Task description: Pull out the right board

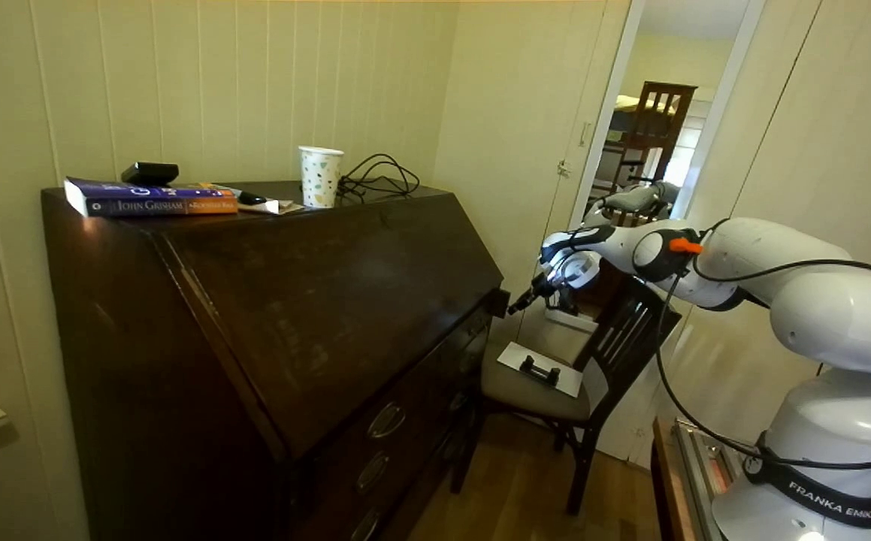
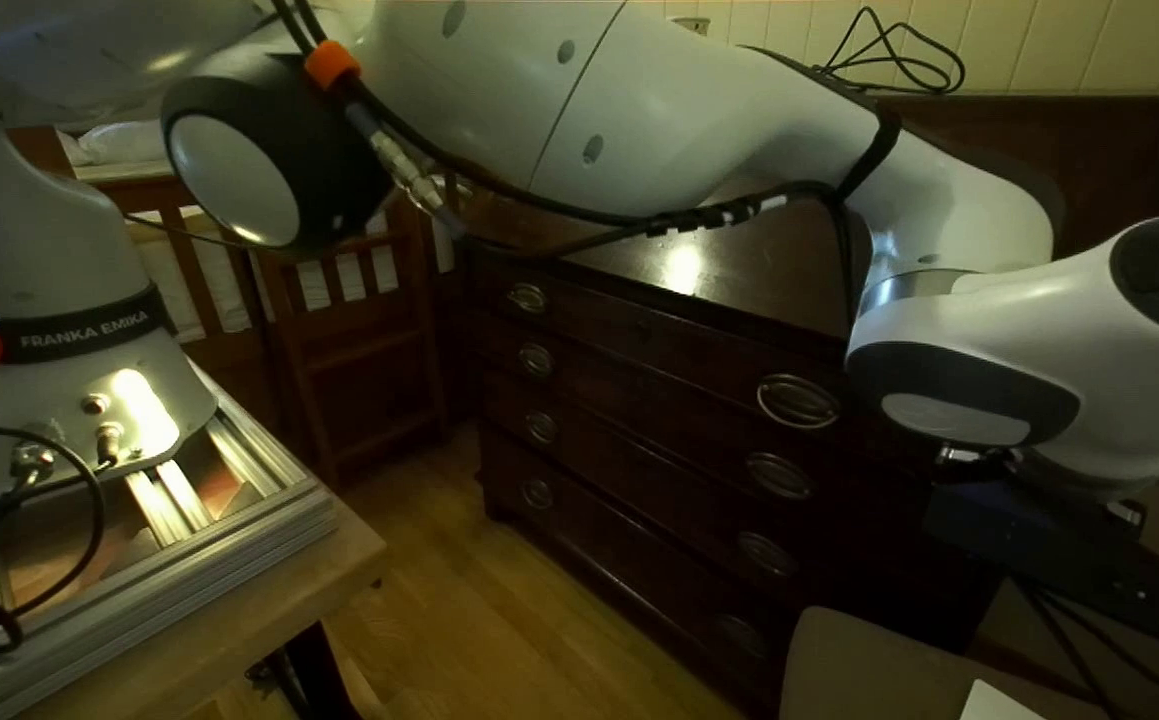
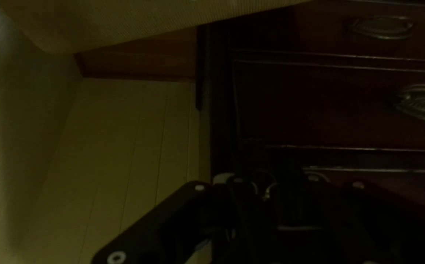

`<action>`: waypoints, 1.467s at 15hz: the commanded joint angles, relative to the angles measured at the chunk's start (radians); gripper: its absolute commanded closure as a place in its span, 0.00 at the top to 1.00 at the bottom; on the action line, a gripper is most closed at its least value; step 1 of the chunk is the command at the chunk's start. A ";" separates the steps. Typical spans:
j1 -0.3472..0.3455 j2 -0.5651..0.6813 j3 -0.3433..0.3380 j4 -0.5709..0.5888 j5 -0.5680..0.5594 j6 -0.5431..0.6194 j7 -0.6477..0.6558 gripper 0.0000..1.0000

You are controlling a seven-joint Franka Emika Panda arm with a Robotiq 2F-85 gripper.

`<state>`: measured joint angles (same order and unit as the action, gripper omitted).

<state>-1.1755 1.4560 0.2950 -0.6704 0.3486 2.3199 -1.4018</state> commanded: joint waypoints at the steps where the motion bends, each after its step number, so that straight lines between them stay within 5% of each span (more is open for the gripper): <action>1: -0.032 0.011 -0.104 0.026 -0.056 0.009 0.022 0.06; 2: -0.035 0.004 -0.109 0.021 -0.050 0.011 0.016 0.06; 3: -0.037 -0.004 -0.114 0.014 -0.044 0.013 0.013 0.50; 6: -0.054 -0.036 -0.144 -0.011 -0.029 0.028 0.008 0.63; 11: -0.114 -0.133 -0.167 -0.073 -0.005 0.040 -0.038 1.00; 14: -0.124 -0.215 -0.167 -0.134 -0.006 0.035 -0.037 1.00; 22: -0.022 -0.482 -0.276 -0.463 -0.025 0.020 0.098 1.00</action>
<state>-1.2256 1.1181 0.0571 -0.9359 0.3422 2.3551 -1.3439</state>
